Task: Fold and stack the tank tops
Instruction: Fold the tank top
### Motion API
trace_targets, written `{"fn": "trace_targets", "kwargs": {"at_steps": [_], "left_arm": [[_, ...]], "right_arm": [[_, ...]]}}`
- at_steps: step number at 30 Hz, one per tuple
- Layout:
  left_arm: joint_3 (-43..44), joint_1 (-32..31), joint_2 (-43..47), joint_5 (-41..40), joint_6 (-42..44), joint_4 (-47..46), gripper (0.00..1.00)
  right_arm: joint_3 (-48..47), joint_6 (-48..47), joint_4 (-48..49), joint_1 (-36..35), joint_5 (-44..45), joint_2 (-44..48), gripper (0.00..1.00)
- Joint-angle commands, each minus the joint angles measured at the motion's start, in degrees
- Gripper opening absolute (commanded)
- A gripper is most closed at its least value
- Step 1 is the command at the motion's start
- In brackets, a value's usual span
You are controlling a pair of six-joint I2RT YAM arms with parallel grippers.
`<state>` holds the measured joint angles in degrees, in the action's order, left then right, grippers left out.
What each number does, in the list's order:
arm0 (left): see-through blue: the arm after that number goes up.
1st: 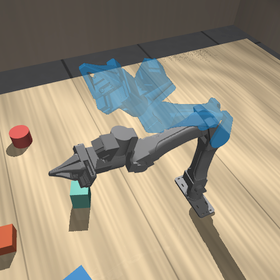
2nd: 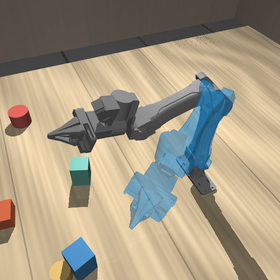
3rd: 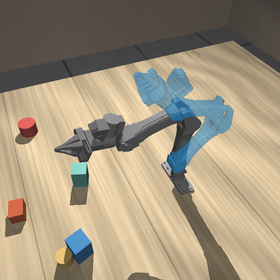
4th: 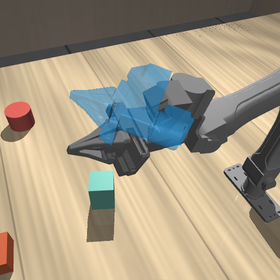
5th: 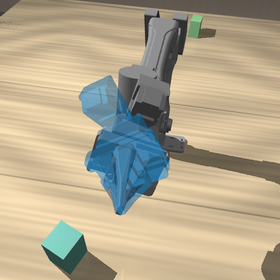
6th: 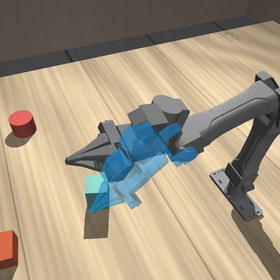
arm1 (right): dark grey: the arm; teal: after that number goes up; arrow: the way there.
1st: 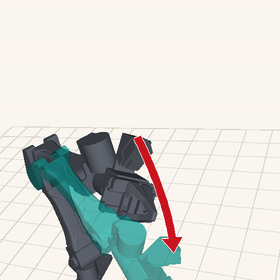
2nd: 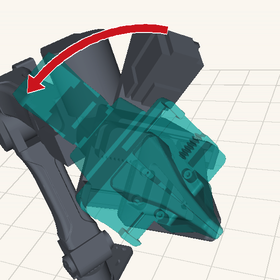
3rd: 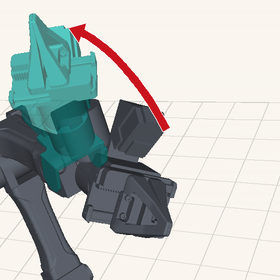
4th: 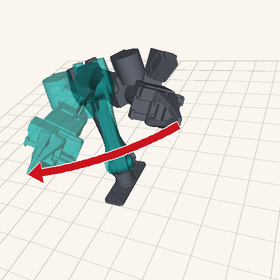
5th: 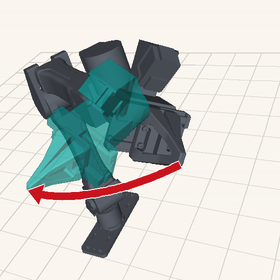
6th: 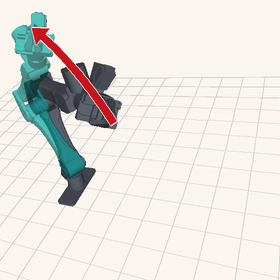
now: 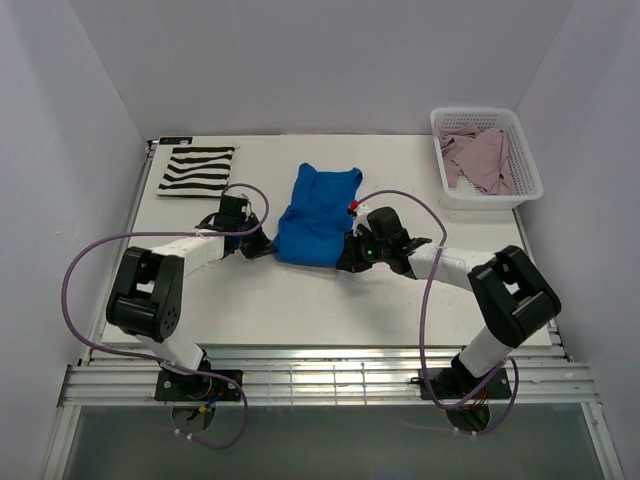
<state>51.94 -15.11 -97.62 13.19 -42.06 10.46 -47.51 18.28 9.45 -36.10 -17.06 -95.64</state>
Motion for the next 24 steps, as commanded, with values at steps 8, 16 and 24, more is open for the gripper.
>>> {"fn": "trace_targets", "kwargs": {"at_steps": [8, 16, 24], "left_arm": [[-7.21, -1.67, 27.12, -1.59, -6.54, 7.47, 0.00], [2.88, -2.29, 26.53, -3.79, -5.66, 11.25, 0.00], [13.00, -2.20, 17.13, -6.42, -3.64, 10.37, 0.00]], "right_arm": [[1.46, 1.58, -12.58, -0.73, -4.48, 20.66, 0.08], [-4.87, 4.30, -17.36, 0.49, -5.43, 21.11, 0.08], [-10.85, 4.57, -17.36, 6.82, -12.38, 13.91, 0.08]]}}
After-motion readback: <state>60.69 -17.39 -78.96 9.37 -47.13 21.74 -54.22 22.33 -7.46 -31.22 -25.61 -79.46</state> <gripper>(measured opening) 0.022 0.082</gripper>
